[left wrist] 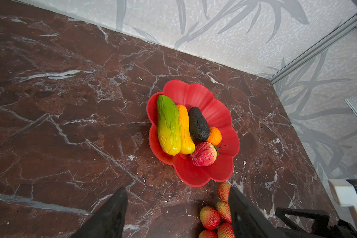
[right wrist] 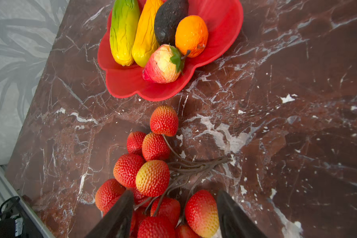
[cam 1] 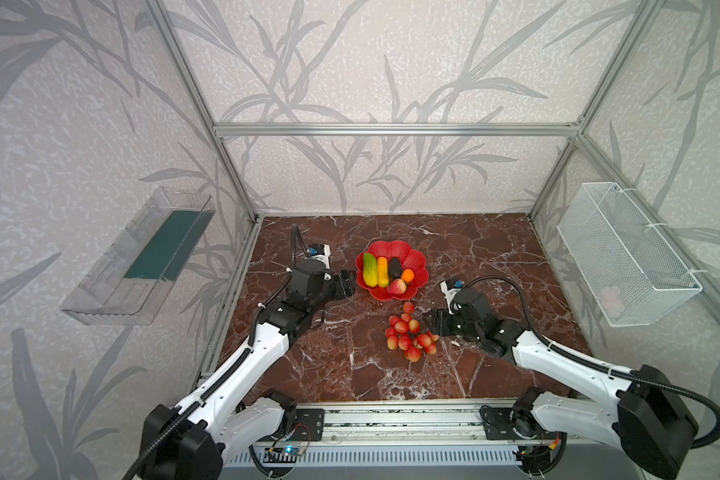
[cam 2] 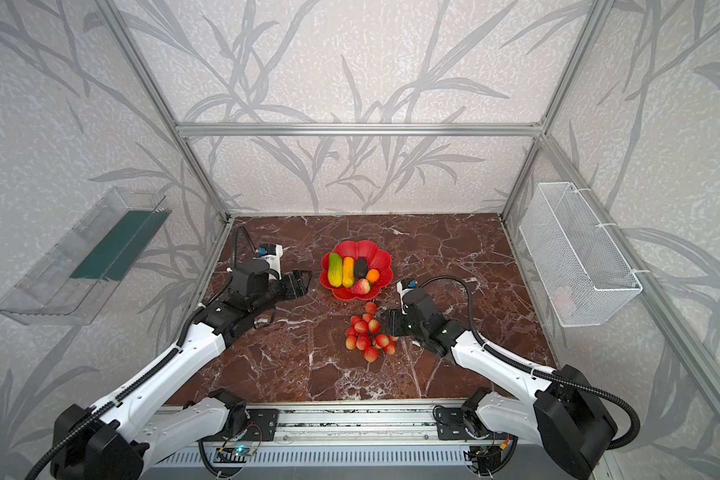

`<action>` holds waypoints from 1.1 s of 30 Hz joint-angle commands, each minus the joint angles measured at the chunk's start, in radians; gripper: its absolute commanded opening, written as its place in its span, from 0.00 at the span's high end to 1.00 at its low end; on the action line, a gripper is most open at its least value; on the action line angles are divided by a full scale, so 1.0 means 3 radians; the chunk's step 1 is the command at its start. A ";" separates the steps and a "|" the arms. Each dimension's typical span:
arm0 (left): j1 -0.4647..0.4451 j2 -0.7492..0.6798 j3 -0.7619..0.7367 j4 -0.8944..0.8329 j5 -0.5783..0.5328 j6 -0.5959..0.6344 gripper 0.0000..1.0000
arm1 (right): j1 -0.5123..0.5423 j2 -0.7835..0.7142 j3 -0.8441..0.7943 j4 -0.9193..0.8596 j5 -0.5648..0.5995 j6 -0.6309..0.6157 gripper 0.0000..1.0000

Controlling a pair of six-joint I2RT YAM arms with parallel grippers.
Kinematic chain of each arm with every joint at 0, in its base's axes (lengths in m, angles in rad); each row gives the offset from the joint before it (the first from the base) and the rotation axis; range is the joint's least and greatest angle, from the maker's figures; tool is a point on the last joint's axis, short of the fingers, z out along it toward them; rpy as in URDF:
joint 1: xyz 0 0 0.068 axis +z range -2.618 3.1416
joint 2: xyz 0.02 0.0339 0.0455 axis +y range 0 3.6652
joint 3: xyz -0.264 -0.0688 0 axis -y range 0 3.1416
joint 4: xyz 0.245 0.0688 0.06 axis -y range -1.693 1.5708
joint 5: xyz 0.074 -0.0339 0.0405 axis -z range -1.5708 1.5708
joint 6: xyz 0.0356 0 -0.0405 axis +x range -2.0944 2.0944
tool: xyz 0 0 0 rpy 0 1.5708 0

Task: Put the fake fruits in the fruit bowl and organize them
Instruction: 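Grasp the lychee bunch stem with the right gripper and drag it toward the bowl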

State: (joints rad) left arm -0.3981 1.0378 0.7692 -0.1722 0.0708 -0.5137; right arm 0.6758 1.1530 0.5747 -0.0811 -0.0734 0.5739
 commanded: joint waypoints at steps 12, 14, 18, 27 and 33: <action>0.0018 -0.0308 -0.0226 -0.0181 -0.0175 -0.0068 0.22 | 0.0347 0.0757 0.0441 -0.0038 0.0039 -0.0184 0.36; 0.0018 -0.0343 -0.0223 -0.0233 -0.0195 -0.0039 0.22 | 0.0362 0.0907 0.0499 -0.0032 0.0025 -0.0190 0.37; 0.0021 -0.0443 -0.0252 -0.0314 -0.0249 -0.0016 0.22 | 0.0405 0.1082 0.0531 0.0072 0.0064 -0.0179 0.43; 0.0023 -0.0664 -0.0395 -0.0341 -0.0322 -0.0003 0.19 | 0.0427 0.1001 0.0564 0.0148 0.0135 -0.0274 0.66; 0.0027 -0.0778 -0.0466 -0.0362 -0.0433 0.0002 0.14 | 0.0459 0.0811 0.0586 0.0075 0.0181 -0.0333 0.77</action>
State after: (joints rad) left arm -0.3969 0.8307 0.6456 -0.2680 -0.0212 -0.5213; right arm 0.8024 1.4498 0.7223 -0.0574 -0.0422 0.4957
